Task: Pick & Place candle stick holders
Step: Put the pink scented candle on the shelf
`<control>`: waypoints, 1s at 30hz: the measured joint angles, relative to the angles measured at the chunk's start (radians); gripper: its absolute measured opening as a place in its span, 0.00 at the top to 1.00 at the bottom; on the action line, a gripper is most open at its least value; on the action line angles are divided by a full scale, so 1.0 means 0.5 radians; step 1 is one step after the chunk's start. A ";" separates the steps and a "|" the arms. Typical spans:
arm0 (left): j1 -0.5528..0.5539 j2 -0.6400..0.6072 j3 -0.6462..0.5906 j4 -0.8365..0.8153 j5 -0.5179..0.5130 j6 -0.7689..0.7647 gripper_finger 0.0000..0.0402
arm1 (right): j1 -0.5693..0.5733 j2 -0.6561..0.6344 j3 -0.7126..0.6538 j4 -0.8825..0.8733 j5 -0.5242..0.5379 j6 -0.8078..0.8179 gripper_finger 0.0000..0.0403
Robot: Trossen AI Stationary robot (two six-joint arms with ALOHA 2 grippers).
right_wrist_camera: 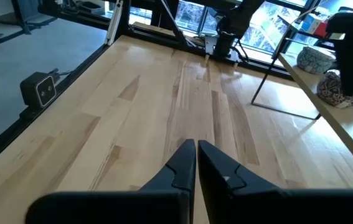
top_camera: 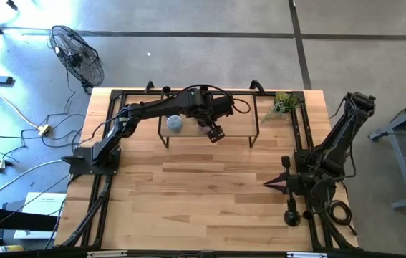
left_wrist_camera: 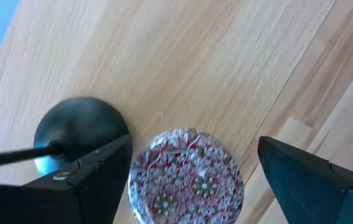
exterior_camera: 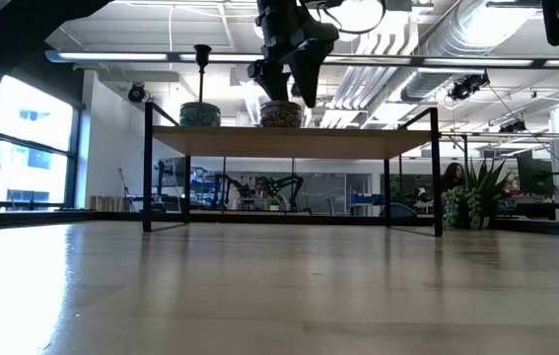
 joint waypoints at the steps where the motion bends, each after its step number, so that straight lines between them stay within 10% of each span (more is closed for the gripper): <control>1: 0.000 0.000 0.000 0.010 0.000 0.007 0.15 | -0.008 0.000 0.000 0.000 -0.016 0.000 0.97; 21: -0.044 -0.204 -0.001 0.305 0.017 0.108 0.15 | -0.081 0.000 -0.088 0.016 -0.015 0.004 0.97; 30: -0.148 -0.281 -0.001 0.783 0.422 0.336 0.15 | -0.083 -0.003 -0.088 0.028 0.036 -0.029 0.97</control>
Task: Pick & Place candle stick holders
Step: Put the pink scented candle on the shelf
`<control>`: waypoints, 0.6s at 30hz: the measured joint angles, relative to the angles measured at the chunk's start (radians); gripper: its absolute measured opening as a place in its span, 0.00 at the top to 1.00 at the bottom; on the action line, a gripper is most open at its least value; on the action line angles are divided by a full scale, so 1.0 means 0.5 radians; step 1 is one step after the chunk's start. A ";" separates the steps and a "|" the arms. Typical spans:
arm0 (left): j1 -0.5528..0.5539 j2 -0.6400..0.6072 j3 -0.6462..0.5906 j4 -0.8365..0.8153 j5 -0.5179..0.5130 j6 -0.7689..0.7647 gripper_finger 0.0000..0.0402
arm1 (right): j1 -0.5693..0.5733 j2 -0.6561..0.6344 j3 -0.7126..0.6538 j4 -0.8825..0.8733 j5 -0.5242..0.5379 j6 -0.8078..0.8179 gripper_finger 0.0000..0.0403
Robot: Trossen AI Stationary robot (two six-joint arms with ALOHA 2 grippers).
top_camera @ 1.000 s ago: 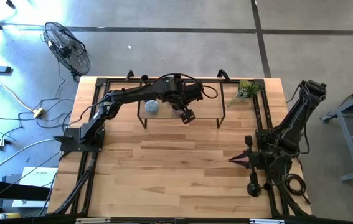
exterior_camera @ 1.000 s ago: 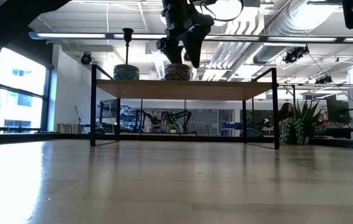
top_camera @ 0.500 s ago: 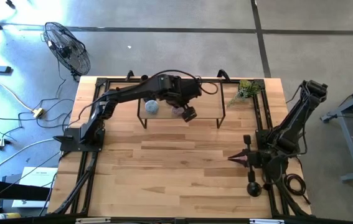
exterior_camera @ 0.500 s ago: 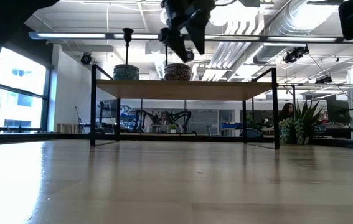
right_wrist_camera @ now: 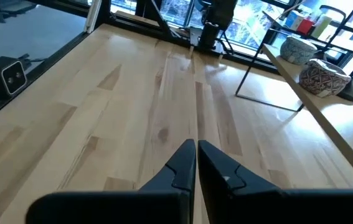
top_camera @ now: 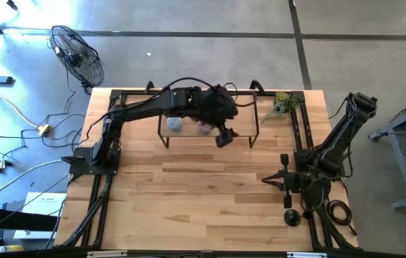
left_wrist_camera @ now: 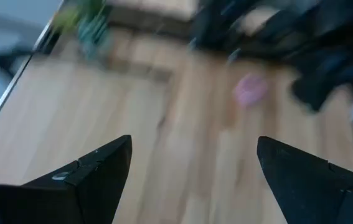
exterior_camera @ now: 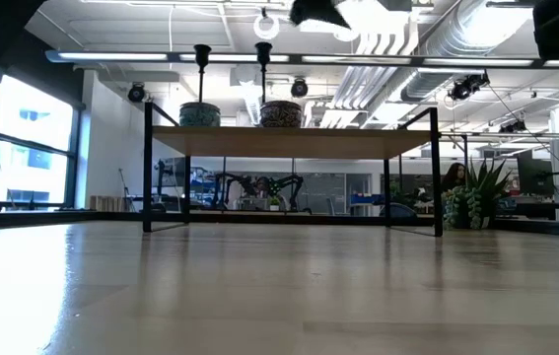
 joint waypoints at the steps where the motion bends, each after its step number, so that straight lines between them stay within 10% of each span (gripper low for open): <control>1: -0.013 -0.003 0.001 0.069 0.037 0.019 0.15 | 0.000 0.000 0.000 0.000 0.000 -0.001 0.97; 18: -0.348 -0.139 0.002 0.169 0.087 0.196 0.15 | 0.009 -0.121 0.374 -0.523 -0.160 0.023 0.92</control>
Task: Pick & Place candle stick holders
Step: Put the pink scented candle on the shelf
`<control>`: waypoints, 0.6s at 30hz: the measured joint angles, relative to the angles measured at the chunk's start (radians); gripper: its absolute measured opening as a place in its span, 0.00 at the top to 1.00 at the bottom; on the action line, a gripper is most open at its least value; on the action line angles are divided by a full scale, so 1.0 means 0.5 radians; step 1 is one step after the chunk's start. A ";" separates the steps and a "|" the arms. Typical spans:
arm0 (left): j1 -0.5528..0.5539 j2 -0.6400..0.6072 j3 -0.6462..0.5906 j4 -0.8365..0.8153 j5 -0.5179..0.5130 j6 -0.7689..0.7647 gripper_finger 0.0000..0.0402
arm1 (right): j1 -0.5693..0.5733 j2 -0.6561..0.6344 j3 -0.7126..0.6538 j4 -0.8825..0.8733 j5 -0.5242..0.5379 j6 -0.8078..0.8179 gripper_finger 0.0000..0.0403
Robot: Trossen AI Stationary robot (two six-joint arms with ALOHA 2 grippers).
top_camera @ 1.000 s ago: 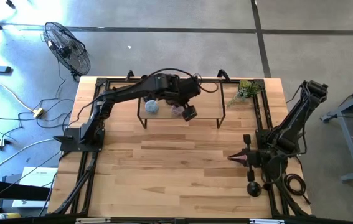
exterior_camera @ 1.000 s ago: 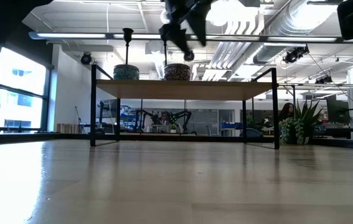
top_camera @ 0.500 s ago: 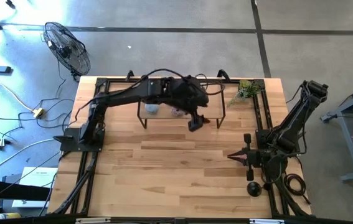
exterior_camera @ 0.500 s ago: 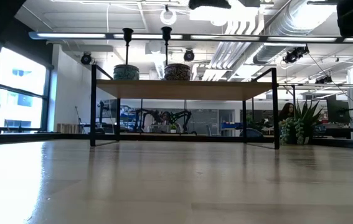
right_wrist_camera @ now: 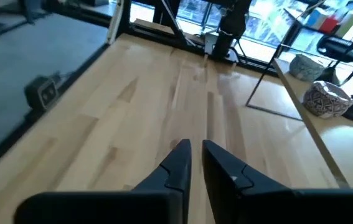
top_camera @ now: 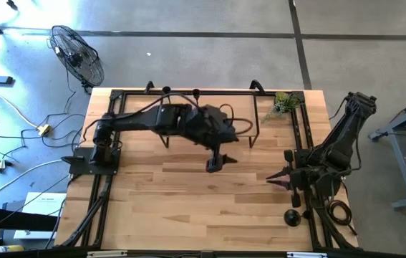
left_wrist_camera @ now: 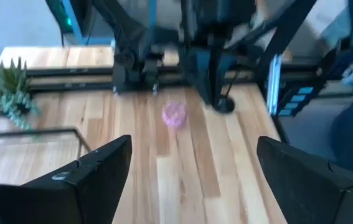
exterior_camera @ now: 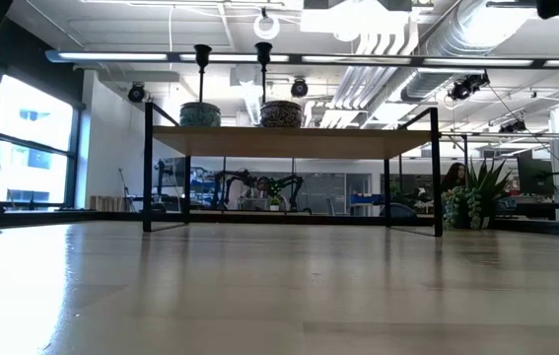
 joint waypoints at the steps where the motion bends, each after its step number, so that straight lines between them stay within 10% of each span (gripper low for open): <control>1: -0.019 -0.003 -0.001 -0.033 -0.030 0.005 0.15 | 0.000 0.000 0.027 -0.021 -0.016 0.021 0.91; 18: -0.110 0.008 -0.001 -0.057 -0.111 -0.142 0.15 | 0.000 -0.018 0.051 0.204 -0.816 0.150 0.74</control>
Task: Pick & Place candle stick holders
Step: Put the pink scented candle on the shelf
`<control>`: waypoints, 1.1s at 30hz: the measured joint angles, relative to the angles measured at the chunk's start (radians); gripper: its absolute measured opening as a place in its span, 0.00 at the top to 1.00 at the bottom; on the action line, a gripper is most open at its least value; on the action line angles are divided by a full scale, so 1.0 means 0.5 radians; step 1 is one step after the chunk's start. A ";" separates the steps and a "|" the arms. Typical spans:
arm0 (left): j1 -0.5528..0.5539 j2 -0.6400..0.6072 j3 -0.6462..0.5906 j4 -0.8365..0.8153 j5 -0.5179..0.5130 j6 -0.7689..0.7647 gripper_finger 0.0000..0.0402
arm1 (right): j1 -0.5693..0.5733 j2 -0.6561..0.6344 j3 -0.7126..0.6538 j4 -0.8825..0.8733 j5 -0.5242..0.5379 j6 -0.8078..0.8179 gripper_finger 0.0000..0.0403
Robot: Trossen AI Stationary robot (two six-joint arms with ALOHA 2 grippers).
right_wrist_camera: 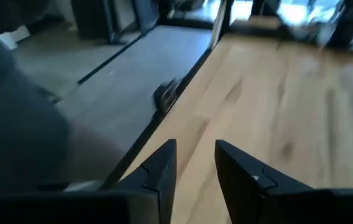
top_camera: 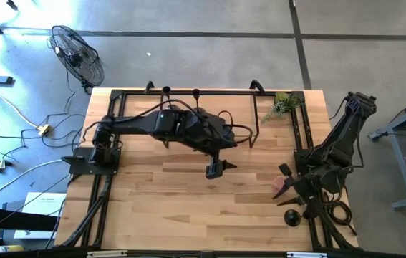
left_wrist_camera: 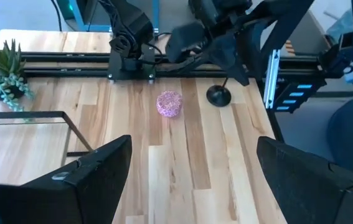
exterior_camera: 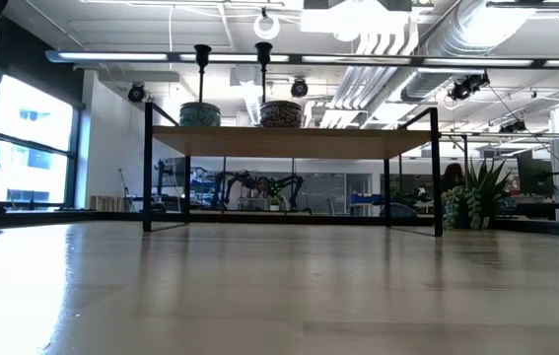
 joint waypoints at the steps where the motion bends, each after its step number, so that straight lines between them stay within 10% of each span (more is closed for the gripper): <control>1: -0.008 0.010 0.000 0.016 0.000 -0.014 0.15 | 0.001 -0.012 0.016 -0.070 -0.044 0.070 0.74; 9: -0.116 0.067 -0.089 0.080 0.001 -0.032 0.15 | 0.000 -0.031 0.118 -0.430 -0.170 0.537 0.77; 33: -0.181 0.079 -0.100 0.192 -0.033 -0.040 0.15 | 0.001 -0.032 0.117 -0.216 -0.252 0.242 0.77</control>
